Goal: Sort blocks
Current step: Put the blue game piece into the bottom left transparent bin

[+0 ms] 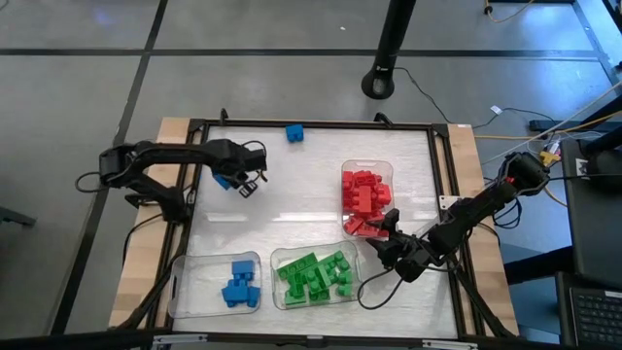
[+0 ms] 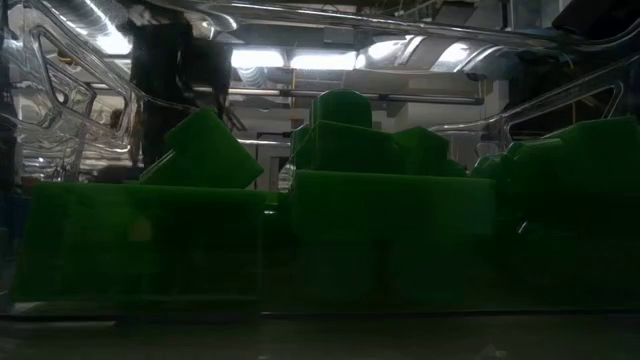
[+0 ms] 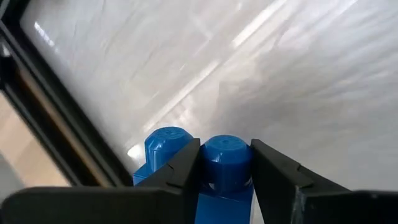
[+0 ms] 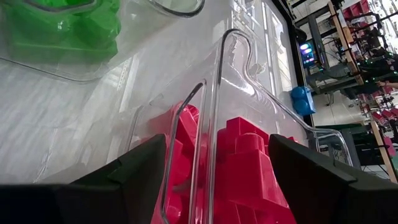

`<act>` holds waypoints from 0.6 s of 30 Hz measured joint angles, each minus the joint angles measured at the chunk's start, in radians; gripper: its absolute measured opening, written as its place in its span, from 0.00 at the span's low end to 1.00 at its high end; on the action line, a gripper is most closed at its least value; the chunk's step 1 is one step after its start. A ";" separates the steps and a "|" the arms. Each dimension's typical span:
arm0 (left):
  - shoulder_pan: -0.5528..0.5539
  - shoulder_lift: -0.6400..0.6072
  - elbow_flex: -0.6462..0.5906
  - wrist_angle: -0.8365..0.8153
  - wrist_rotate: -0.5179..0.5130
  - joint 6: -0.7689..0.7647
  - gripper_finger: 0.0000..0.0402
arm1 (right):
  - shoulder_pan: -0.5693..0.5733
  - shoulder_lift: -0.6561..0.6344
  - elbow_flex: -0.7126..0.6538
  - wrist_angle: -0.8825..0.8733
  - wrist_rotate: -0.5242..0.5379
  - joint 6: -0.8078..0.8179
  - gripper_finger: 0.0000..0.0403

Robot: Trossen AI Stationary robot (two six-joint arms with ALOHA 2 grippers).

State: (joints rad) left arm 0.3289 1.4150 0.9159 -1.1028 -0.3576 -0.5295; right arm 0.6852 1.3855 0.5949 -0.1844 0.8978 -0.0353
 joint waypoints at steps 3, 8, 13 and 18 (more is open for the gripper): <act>-0.074 -0.023 0.031 0.003 -0.001 -0.053 0.28 | 0.000 0.000 0.000 0.000 0.000 0.000 0.70; -0.220 -0.051 0.077 -0.016 0.037 -0.147 0.27 | 0.000 0.000 0.000 0.000 0.000 0.000 0.70; -0.381 -0.079 0.113 -0.011 0.063 -0.266 0.28 | 0.000 0.000 0.000 0.000 0.000 0.000 0.70; -0.539 -0.084 0.162 -0.009 0.064 -0.390 0.27 | 0.000 0.000 0.000 0.001 0.000 0.001 0.70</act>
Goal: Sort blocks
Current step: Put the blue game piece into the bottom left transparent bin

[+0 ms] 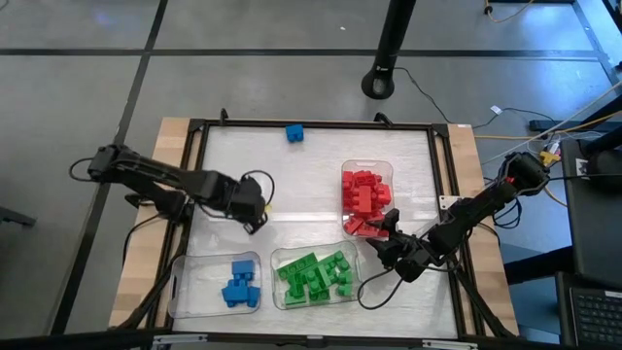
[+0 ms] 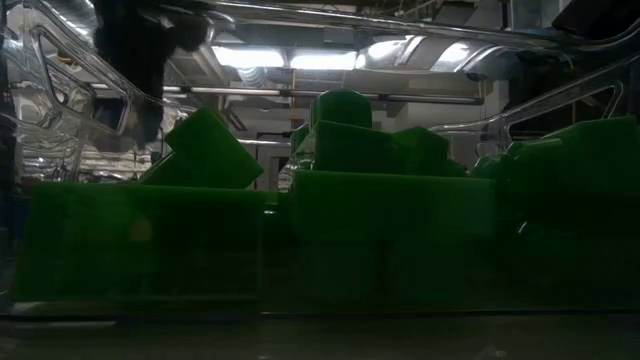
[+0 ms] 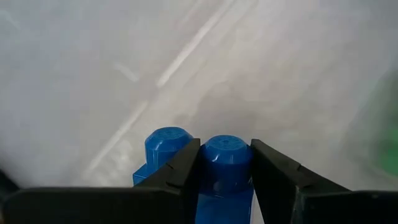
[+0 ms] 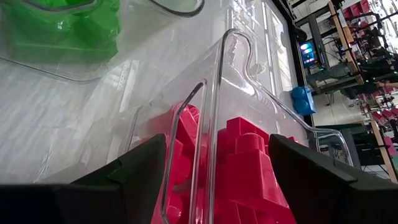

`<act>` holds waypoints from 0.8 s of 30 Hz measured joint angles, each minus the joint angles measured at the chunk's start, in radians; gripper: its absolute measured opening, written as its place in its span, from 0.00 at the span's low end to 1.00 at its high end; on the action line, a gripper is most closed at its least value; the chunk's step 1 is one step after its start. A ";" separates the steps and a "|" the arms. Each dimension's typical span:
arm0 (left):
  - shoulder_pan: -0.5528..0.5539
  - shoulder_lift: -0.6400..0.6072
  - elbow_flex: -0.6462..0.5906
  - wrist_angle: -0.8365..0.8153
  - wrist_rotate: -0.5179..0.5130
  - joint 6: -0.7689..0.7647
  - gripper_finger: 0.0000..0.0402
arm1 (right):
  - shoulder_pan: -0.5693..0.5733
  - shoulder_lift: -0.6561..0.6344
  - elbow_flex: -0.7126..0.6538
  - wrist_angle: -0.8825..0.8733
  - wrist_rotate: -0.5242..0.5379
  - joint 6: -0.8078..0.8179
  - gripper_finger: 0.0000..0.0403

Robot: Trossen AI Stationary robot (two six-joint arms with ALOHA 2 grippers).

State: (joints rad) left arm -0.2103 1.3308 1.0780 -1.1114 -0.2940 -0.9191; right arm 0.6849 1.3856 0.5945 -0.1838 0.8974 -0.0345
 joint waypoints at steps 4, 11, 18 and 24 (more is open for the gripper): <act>-0.124 0.000 0.036 0.020 0.000 -0.094 0.28 | 0.000 0.000 0.000 0.000 0.000 0.001 0.70; -0.336 0.000 0.063 0.114 0.000 -0.216 0.28 | 0.000 0.000 0.000 0.001 0.000 0.002 0.70; -0.486 0.004 0.059 0.212 -0.001 -0.309 0.29 | 0.001 0.000 0.000 0.002 -0.001 0.002 0.70; -0.523 0.042 0.059 0.240 -0.024 -0.300 0.29 | 0.001 0.000 0.000 0.003 -0.017 0.004 0.70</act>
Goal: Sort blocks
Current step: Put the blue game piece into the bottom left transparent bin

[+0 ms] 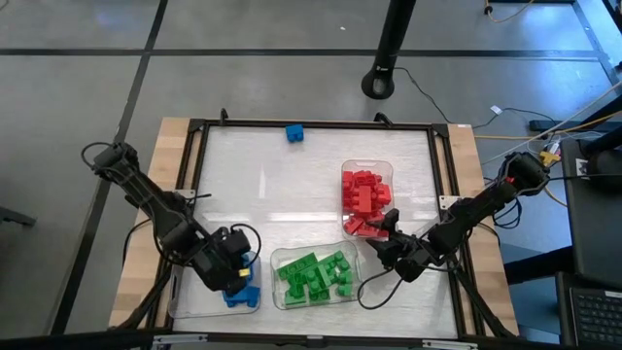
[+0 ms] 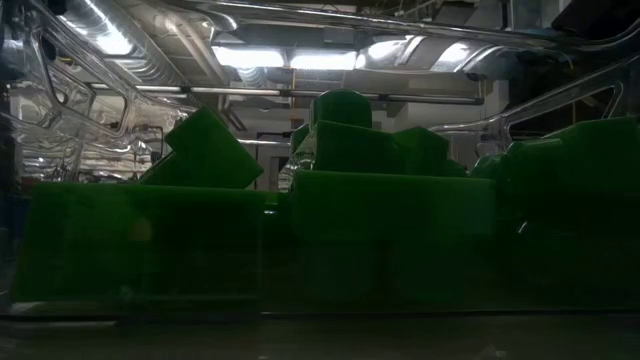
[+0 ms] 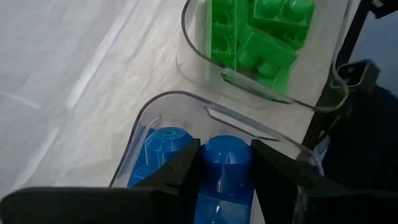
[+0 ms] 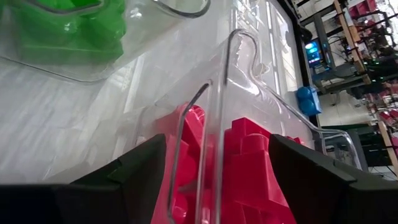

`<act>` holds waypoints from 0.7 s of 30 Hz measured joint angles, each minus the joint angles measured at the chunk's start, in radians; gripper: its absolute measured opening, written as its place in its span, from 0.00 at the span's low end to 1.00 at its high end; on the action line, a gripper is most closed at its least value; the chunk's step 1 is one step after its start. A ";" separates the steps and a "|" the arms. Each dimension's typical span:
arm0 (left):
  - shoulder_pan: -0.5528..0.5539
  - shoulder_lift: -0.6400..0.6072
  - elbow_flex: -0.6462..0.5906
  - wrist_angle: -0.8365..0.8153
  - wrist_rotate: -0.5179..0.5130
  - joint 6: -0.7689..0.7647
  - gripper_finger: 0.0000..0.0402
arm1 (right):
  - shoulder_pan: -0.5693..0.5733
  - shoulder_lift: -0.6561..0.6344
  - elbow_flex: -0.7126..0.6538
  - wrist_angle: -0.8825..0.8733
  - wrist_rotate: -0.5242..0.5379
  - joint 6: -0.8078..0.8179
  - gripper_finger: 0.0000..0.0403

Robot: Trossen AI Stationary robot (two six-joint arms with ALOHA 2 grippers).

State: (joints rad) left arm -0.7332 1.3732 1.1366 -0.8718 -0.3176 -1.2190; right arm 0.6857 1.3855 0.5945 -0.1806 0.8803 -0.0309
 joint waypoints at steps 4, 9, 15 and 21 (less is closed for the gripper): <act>0.000 0.019 0.000 -0.001 0.000 -0.003 0.29 | 0.000 0.000 0.000 0.000 -0.010 0.000 0.70; 0.000 0.019 0.000 0.000 0.000 -0.012 0.29 | 0.000 0.000 0.000 0.000 -0.010 0.001 0.70; 0.009 0.019 0.000 -0.001 0.000 -0.014 0.39 | 0.000 0.000 0.000 0.000 -0.010 0.001 0.70; 0.033 0.019 -0.001 -0.007 0.040 0.004 0.56 | 0.000 0.000 0.000 0.000 -0.010 0.003 0.70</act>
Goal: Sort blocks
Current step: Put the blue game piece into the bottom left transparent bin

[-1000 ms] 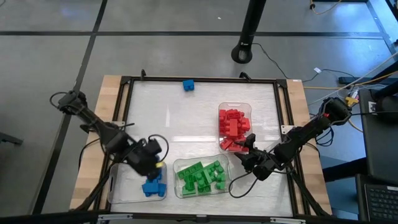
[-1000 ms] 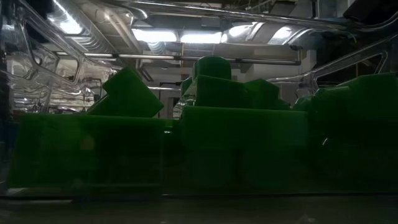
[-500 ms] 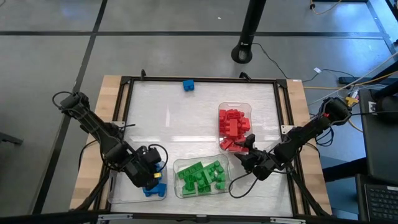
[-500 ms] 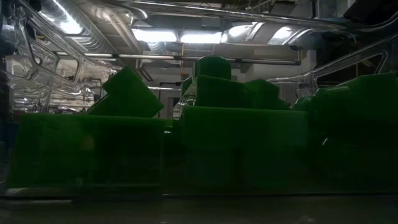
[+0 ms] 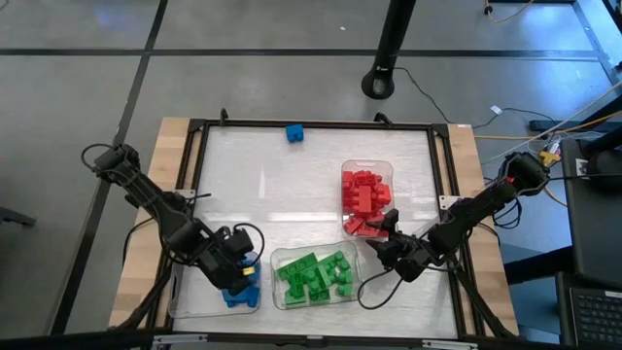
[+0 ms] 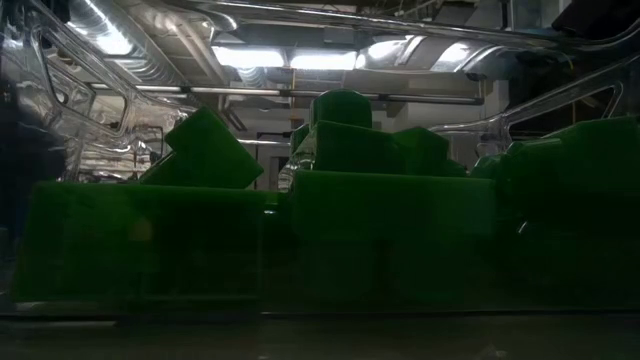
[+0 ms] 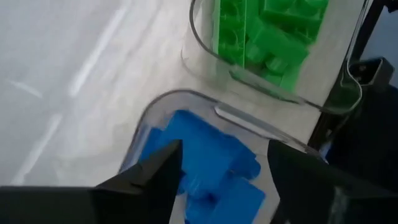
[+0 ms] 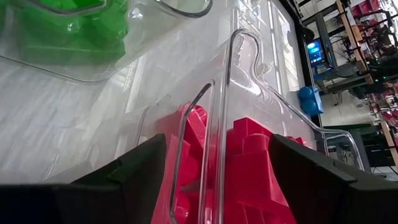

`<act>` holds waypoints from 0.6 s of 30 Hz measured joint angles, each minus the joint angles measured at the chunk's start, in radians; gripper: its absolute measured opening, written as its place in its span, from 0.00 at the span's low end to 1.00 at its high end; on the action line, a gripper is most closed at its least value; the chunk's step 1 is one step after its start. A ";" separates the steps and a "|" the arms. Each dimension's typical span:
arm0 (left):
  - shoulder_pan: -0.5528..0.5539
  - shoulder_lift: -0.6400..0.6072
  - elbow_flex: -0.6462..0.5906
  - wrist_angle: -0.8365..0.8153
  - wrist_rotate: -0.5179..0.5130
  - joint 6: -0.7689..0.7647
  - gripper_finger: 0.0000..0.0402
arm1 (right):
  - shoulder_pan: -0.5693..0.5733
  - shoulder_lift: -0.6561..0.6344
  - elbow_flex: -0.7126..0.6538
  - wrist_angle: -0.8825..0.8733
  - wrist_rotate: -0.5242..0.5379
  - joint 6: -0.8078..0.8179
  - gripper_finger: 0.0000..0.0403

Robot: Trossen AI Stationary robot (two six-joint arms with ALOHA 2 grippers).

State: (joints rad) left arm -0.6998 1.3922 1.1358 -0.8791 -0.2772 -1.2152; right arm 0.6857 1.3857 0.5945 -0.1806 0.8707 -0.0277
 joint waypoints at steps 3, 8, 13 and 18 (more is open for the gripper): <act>0.004 0.000 0.000 0.000 0.070 -0.001 0.58 | 0.000 0.000 0.000 0.000 0.000 0.000 0.70; 0.034 -0.008 0.000 0.001 0.105 0.046 0.58 | -0.001 0.000 0.000 0.000 0.000 0.000 0.70; 0.115 -0.010 0.006 0.001 -0.009 0.152 0.58 | -0.001 0.000 0.000 0.000 0.000 0.000 0.70; 0.229 -0.010 0.007 0.006 -0.156 0.275 0.59 | -0.001 0.000 0.000 0.000 0.000 0.000 0.70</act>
State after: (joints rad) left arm -0.4709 1.3823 1.1427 -0.8731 -0.4331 -0.9407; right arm 0.6851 1.3856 0.5945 -0.1806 0.8707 -0.0277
